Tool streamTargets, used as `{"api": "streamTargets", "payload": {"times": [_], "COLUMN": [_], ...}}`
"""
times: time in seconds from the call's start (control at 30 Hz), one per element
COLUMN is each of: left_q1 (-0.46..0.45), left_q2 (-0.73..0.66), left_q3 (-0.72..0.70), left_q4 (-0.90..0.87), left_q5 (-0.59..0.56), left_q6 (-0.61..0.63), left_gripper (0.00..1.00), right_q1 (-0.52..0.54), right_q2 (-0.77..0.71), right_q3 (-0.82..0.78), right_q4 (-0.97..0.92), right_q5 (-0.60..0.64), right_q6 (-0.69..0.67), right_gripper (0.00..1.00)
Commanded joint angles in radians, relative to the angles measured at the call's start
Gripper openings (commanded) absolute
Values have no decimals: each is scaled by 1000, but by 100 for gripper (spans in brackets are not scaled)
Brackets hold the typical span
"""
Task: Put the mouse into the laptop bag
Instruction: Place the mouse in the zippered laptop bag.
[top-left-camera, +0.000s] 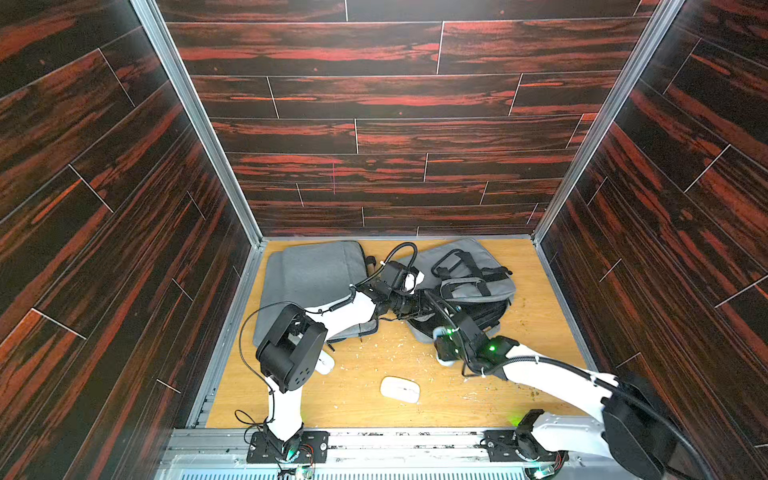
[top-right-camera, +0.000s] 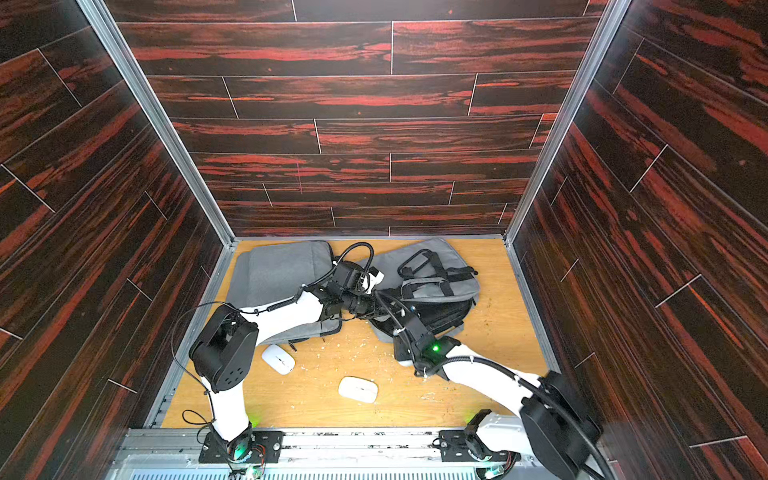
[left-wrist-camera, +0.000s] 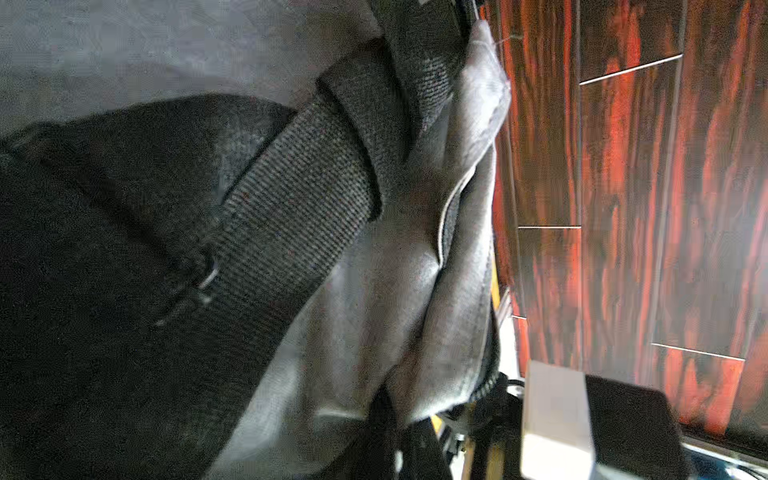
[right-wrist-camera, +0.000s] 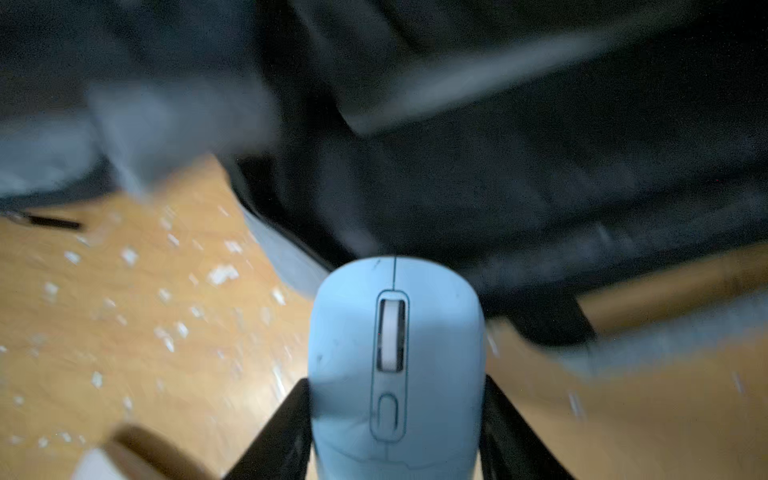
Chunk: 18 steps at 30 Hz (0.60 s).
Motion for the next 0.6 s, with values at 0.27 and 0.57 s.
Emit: {"api": "streamTargets", "payload": {"times": [0.27,0.57], "left_q1": [2,-6], "left_q2": [-10,9], "left_q3": [6,5], "left_q4": [113,101], "left_q5": [34,40], "left_q6": [-68,-79], "left_gripper": [0,0], "right_q1": [-30,-62], "right_q2": [252,354], "right_q3": [30,-1], "right_q4": [553,846], "right_q5": [83,96], "right_q6": [-171,-214], "right_gripper": [53,59]}}
